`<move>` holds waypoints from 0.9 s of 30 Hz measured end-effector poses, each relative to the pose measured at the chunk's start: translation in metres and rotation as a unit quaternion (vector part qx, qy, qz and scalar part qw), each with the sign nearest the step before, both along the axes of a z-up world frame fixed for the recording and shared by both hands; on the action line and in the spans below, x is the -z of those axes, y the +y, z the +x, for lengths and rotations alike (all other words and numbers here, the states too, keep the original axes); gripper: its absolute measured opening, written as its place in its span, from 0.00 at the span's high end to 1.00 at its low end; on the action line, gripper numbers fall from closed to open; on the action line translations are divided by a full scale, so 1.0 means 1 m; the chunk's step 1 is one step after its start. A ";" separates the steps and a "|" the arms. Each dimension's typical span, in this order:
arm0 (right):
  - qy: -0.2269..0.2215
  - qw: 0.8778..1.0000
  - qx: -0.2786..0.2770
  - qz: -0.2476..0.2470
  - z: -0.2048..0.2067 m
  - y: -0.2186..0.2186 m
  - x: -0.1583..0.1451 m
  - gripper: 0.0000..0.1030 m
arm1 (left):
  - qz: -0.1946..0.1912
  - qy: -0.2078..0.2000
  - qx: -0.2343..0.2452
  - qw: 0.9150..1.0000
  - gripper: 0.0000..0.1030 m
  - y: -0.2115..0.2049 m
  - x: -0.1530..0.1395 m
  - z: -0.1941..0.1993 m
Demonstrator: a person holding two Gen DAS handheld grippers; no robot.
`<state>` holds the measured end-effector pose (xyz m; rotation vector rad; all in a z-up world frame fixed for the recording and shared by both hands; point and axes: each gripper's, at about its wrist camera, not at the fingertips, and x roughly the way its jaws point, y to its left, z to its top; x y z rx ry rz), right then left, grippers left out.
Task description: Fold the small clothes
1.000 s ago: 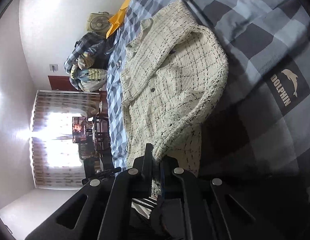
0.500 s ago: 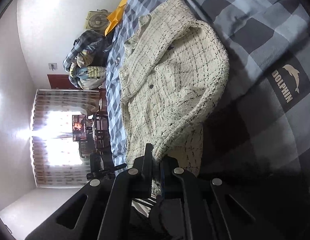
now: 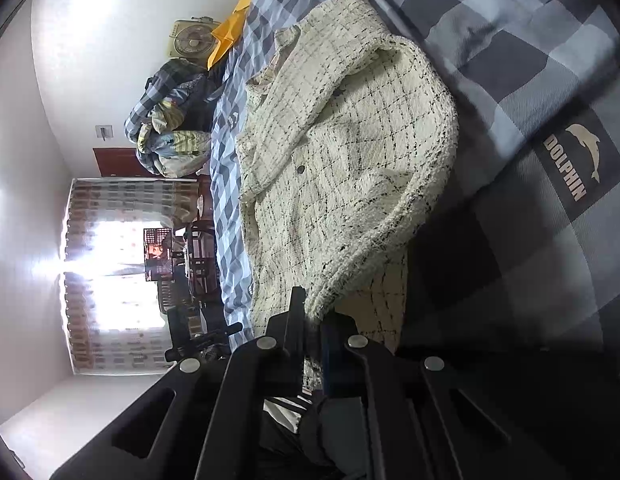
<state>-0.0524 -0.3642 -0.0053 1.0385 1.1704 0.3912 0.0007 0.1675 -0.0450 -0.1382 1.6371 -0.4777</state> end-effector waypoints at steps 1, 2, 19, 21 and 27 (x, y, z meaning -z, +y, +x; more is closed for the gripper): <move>0.000 1.000 -0.001 -0.001 0.000 0.000 0.000 0.97 | -0.013 0.010 -0.001 1.000 0.98 -0.002 0.005 -0.001; 0.001 1.000 -0.001 -0.001 0.000 0.000 0.000 0.97 | -0.029 0.022 -0.004 0.999 0.98 -0.001 0.009 -0.002; 0.012 1.000 -0.001 -0.004 0.000 0.001 0.003 0.96 | -0.078 0.024 -0.019 0.996 0.98 0.003 0.020 0.006; 0.014 1.000 0.000 -0.003 -0.001 0.000 0.003 0.96 | 0.007 -0.024 0.005 1.000 0.98 -0.002 0.011 0.007; 0.020 1.000 0.003 -0.006 -0.002 0.000 0.004 0.95 | 0.060 -0.070 0.113 0.989 0.98 -0.038 -0.016 -0.003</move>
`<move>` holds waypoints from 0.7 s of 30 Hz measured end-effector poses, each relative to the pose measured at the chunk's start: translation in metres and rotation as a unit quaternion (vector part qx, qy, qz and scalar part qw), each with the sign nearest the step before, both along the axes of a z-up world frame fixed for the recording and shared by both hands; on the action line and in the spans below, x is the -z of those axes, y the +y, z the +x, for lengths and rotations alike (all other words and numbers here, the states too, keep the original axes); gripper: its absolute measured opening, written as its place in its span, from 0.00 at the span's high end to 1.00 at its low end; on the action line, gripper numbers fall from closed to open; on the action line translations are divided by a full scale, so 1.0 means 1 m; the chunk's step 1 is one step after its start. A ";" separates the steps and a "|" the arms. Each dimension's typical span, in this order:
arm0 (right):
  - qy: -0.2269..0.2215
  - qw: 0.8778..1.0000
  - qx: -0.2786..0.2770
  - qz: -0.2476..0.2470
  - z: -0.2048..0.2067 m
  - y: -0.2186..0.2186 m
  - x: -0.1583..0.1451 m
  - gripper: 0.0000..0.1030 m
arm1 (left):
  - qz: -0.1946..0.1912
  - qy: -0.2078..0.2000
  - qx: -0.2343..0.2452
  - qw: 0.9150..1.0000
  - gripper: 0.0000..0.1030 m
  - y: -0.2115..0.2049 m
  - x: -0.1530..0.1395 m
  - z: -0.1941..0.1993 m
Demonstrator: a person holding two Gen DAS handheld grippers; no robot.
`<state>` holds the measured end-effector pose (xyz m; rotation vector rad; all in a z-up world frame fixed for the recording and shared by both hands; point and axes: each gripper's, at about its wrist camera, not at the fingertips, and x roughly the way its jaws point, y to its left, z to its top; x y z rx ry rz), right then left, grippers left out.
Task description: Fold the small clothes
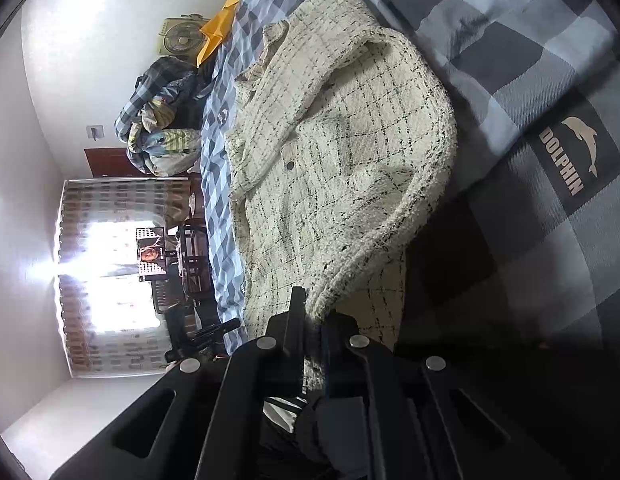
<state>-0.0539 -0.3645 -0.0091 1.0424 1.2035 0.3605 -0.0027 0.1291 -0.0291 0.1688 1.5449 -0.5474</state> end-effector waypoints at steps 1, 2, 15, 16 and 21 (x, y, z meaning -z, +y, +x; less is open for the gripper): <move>0.000 1.000 0.001 0.000 0.000 0.001 0.000 0.95 | 0.017 -0.012 0.008 1.000 0.98 -0.005 -0.002 0.000; 0.001 1.000 0.002 -0.002 0.000 0.000 -0.001 0.95 | 0.036 -0.028 0.013 0.999 0.98 -0.010 -0.005 0.000; 0.028 0.972 0.135 -0.188 -0.030 -0.062 -0.072 0.29 | -0.057 -0.210 -0.009 0.976 0.98 -0.074 -0.120 0.006; 0.015 0.971 0.138 -0.194 -0.031 -0.059 -0.085 0.28 | -0.071 -0.215 -0.010 0.974 0.98 -0.081 -0.127 0.005; -0.042 0.986 0.070 -0.144 -0.008 -0.005 -0.093 0.28 | -0.124 -0.236 -0.031 0.963 0.98 -0.112 -0.157 -0.002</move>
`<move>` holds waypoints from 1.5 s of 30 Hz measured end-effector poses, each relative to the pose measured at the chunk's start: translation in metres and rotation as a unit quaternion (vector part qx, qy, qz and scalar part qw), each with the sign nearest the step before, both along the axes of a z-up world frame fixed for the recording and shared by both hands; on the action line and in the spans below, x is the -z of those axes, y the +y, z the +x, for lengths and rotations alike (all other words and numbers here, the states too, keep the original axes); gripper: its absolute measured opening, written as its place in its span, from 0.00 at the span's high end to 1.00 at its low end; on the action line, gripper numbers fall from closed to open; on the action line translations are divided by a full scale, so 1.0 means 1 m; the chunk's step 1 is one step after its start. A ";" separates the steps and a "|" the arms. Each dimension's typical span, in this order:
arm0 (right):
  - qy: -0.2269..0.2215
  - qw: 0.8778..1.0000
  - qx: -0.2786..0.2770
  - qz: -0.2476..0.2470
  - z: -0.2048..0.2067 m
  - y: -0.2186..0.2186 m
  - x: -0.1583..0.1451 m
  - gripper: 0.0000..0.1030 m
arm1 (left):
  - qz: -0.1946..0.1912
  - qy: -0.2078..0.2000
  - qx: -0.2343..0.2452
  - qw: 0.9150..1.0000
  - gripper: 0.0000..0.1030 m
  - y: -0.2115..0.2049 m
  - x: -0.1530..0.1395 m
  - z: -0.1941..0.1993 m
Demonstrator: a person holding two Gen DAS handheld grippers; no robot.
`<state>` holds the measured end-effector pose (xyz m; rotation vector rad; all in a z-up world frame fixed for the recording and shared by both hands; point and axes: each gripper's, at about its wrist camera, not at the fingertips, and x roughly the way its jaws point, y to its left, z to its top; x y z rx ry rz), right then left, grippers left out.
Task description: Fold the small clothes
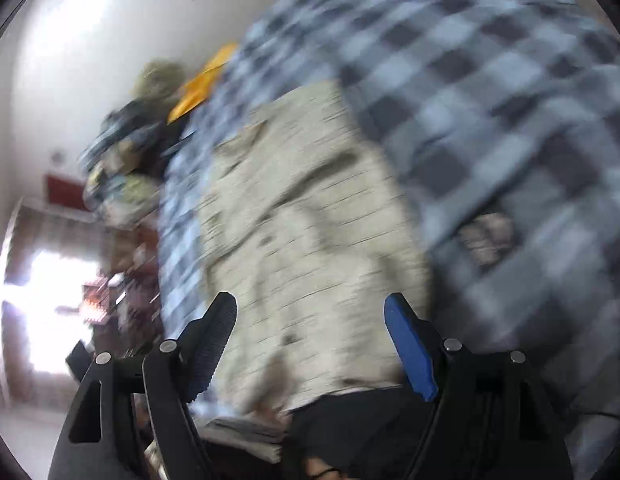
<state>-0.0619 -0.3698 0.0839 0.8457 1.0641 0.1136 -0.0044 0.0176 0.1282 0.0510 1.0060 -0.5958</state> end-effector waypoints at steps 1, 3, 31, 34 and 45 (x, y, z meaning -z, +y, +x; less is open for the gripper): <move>-0.009 1.000 -0.018 0.006 0.006 0.015 0.004 0.28 | -0.007 0.004 -0.010 1.000 0.98 -0.003 -0.005 -0.001; -0.020 0.999 -0.040 -0.014 0.017 0.049 0.013 0.28 | -0.038 0.024 -0.042 0.998 0.98 -0.007 -0.013 0.003; -0.270 0.948 -0.155 0.062 0.030 0.200 -0.011 0.28 | -0.180 0.058 -0.142 0.972 0.97 -0.038 -0.016 0.001; -0.281 0.947 -0.151 0.034 0.026 0.207 -0.019 0.28 | -0.171 0.035 -0.129 0.976 0.96 -0.045 -0.021 -0.007; -0.333 0.938 -0.097 0.002 0.021 0.192 -0.035 0.25 | -0.159 0.007 -0.170 0.973 0.00 -0.031 -0.021 -0.008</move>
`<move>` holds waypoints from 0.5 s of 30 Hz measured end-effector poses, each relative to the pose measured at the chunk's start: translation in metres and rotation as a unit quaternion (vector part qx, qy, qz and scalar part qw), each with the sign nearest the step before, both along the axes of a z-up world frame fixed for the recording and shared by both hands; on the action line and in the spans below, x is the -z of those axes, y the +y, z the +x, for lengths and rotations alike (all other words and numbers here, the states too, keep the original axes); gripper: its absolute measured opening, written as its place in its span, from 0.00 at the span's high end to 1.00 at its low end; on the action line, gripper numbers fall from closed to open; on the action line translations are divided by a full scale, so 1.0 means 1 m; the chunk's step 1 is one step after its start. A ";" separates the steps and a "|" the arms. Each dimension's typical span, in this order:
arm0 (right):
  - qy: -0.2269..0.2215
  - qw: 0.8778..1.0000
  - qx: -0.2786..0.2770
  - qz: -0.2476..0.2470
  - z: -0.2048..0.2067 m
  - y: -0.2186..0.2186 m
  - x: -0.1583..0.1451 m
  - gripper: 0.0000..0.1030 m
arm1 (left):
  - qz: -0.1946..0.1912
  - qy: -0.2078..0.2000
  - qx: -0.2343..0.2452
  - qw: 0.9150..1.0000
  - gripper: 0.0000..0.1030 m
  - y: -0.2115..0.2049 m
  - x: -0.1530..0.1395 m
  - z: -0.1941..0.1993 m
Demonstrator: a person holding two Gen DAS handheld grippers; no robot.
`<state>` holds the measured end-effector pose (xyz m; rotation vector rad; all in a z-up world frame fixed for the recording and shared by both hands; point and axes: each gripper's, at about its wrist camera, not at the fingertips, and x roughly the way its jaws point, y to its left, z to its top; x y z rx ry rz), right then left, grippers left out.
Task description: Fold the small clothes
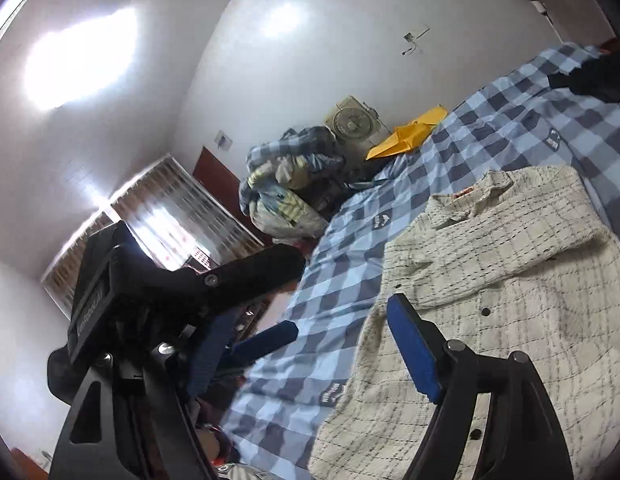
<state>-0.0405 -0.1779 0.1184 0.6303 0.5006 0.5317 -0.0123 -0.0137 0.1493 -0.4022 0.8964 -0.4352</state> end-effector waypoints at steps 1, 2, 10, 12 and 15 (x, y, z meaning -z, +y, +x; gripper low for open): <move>0.001 1.000 -0.001 -0.006 0.001 0.001 0.000 0.25 | 0.011 -0.001 -0.003 1.000 0.00 0.001 -0.001 0.001; 0.011 1.000 -0.008 -0.014 0.003 0.001 0.001 0.25 | 0.025 -0.003 -0.008 1.000 0.00 0.004 -0.001 0.001; 0.187 0.979 0.028 -0.076 0.009 -0.063 0.041 0.25 | 0.160 0.034 -0.001 0.987 0.00 0.050 0.024 0.009; 0.239 0.966 0.053 -0.087 0.010 -0.094 0.045 0.25 | 0.193 0.068 0.010 0.979 0.00 0.066 0.043 0.013; 0.321 0.936 0.090 -0.109 0.009 -0.138 0.049 0.25 | 0.220 0.124 0.030 0.967 0.00 0.095 0.077 0.016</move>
